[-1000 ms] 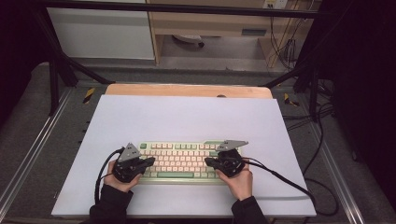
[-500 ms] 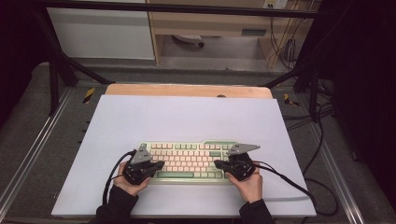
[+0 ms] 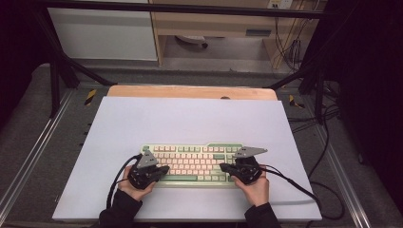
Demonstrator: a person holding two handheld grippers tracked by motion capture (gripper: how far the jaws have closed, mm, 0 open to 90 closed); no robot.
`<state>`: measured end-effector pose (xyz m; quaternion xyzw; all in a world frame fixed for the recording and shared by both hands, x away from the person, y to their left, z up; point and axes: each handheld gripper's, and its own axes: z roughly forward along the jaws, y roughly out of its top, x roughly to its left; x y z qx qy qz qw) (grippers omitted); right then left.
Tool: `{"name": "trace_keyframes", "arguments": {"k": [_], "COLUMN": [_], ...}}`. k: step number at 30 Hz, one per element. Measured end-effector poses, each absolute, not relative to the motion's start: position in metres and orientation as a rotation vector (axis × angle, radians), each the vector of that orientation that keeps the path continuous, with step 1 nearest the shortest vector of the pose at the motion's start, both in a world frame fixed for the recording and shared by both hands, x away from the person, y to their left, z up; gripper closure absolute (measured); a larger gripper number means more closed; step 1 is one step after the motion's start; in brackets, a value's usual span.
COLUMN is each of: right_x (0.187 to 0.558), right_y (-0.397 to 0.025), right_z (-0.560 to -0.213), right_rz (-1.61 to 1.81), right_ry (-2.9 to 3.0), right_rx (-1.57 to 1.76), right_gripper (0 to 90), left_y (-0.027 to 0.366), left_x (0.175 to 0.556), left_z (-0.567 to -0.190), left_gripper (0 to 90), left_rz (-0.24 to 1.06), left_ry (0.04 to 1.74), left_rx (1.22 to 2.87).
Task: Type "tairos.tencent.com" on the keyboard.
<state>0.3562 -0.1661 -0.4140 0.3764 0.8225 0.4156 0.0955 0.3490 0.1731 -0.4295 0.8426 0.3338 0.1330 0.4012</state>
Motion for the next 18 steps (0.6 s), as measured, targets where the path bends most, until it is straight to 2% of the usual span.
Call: {"name": "trace_keyframes", "arguments": {"k": [18], "right_x": [0.3563], "right_y": [-0.1674], "right_z": [-0.4154], "right_rz": [1.238], "right_ry": [2.436], "right_rx": [1.122], "right_gripper": [90.0], "left_y": [0.1766], "left_x": [0.3464], "left_z": [-0.4265], "left_gripper": [90.0], "left_rz": [0.348], "left_ry": [0.835], "left_rx": [2.118]}}
